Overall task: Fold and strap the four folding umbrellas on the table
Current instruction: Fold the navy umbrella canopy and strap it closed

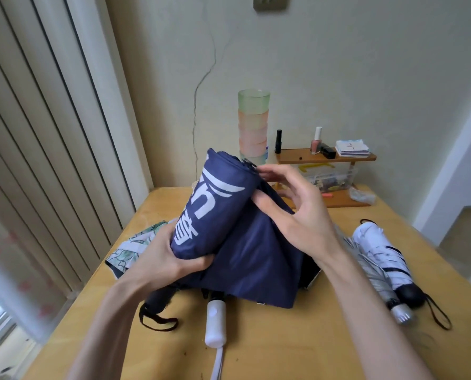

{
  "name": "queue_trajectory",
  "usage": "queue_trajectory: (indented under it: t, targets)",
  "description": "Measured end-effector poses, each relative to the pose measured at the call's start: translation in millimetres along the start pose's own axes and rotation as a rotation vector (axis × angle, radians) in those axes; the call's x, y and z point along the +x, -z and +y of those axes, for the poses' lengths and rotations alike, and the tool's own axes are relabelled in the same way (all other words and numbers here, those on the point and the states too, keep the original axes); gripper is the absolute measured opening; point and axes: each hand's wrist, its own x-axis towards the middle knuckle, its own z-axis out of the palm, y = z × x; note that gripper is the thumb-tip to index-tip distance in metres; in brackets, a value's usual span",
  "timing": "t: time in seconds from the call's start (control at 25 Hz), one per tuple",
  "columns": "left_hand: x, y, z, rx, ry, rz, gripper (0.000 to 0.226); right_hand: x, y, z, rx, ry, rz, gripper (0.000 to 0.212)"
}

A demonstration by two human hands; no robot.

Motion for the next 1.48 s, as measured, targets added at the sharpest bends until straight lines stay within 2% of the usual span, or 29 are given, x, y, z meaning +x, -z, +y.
queue_trajectory:
  t: [0.08, 0.16, 0.28, 0.36, 0.48, 0.56, 0.68, 0.8, 0.88, 0.96, 1.08, 1.2, 1.32, 1.4, 1.48]
  targets:
    - [-2.3, -0.1, 1.9, -0.02, 0.014, -0.044, 0.05, 0.6, 1.7, -4.7, 0.079, -0.034, -0.046, 0.058]
    - [-3.3, -0.7, 1.4, 0.016, 0.033, -0.098, 0.045, -0.1, 5.5, -10.8, 0.123, -0.047, -0.18, 0.071]
    - [-1.9, -3.3, -3.4, 0.114, 0.075, -0.196, 0.043, -2.3, 6.8, -16.8, 0.147, -0.049, -0.292, 0.073]
    - [-2.5, -9.3, 0.2, 0.153, 0.072, -0.258, 0.051, -2.4, 3.1, -14.8, 0.104, -0.042, -0.233, 0.058]
    - [-2.8, -19.4, 4.0, 0.154, 0.07, -0.295, 0.047, -1.8, -2.5, -4.5, 0.057, -0.032, -0.032, 0.024]
    - [-3.2, -19.6, 7.0, 0.138, 0.057, -0.296, 0.048, -1.4, -5.3, -0.5, 0.08, -0.04, 0.027, 0.017]
    - [-3.1, -15.3, 8.3, 0.129, 0.018, -0.259, 0.045, -0.2, -8.6, -1.6, 0.152, -0.07, 0.056, 0.018]
    - [-2.8, -15.2, 7.2, 0.084, -0.007, -0.193, 0.037, 1.8, -1.9, -6.2, 0.124, -0.12, -0.012, 0.033]
    - [-1.6, -16.3, 7.5, 0.038, -0.012, -0.152, 0.046, 2.2, 8.3, -6.7, 0.1, -0.183, -0.093, 0.05]
    - [-0.5, -15.2, 6.6, 0.013, -0.017, -0.114, 0.056, 1.5, 10.3, -6.5, 0.087, -0.188, -0.164, 0.057]
    - [-0.2, -16.2, 9.9, 0.08, -0.05, -0.123, 0.044, 0.5, 0.7, -6.4, 0.069, -0.172, -0.086, 0.048]
    - [-2.1, -19.7, 18.5, 0.143, -0.083, -0.153, 0.04, 0.2, -2.1, -6.3, 0.078, -0.176, 0.013, 0.022]
    - [-3.7, -15.3, 24.9, 0.162, -0.034, -0.218, 0.054, -1.1, -3.0, -5.9, 0.059, -0.133, 0.065, 0.021]
    - [-5.1, -5.7, 29.7, 0.222, -0.01, -0.27, 0.091, -0.8, -4.6, -7.3, 0.05, -0.115, 0.073, 0.021]
    - [-8.1, 3.4, 38.6, 0.332, -0.117, -0.145, 0.124, -0.4, -6.2, -6.5, 0.026, -0.104, 0.081, 0.02]
